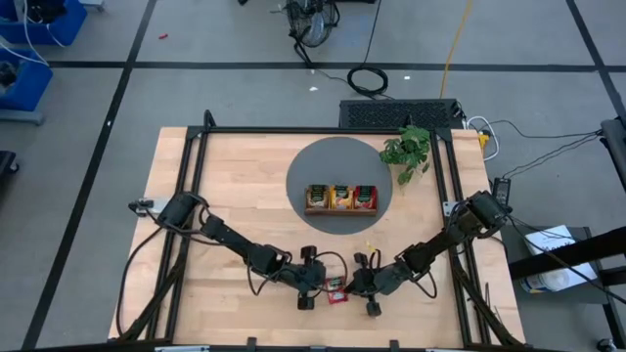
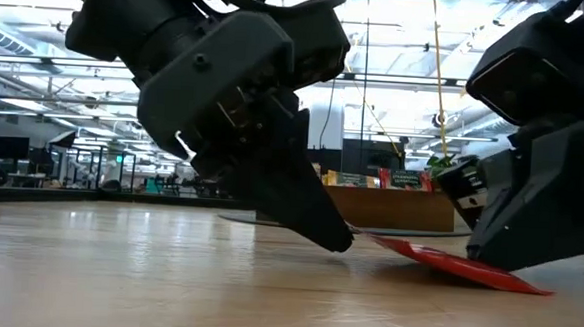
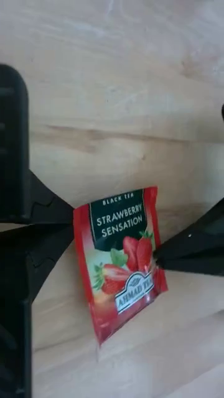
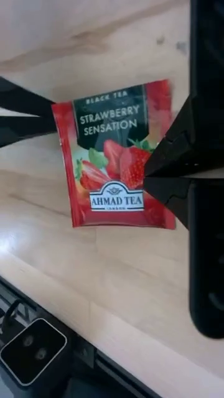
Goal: Pick & Place Tea
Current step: Put the red tea packet into the right section of the wooden organizer
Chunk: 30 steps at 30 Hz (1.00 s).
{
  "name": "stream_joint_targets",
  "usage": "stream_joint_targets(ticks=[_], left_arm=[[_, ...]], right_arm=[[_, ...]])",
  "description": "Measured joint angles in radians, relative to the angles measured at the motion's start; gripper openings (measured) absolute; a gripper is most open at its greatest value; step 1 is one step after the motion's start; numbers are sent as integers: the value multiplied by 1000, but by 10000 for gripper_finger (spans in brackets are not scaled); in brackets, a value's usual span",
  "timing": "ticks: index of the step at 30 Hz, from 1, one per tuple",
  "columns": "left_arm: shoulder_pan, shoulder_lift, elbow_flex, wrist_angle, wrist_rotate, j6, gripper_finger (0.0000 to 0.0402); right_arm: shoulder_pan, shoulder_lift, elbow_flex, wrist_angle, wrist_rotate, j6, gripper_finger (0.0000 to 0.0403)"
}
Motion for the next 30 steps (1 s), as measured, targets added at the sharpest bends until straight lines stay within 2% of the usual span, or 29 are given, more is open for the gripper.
stream_joint_targets(ticks=[5, 16, 23, 30], left_arm=[[-2, 0, 0, -2, 1, 11, 22], [-44, 0, 0, -2, -50, 180, 91], [-36, 0, 0, 47, -50, 42, 122], [-6, 0, 0, 59, -58, -44, 124]], right_arm=[[-6, -2, 0, -36, 29, 29, 0], [-6, -2, 0, -47, 55, 29, 0], [-6, -2, 0, -43, 55, 29, 0], [-6, -1, 0, -41, 55, 40, 0]])
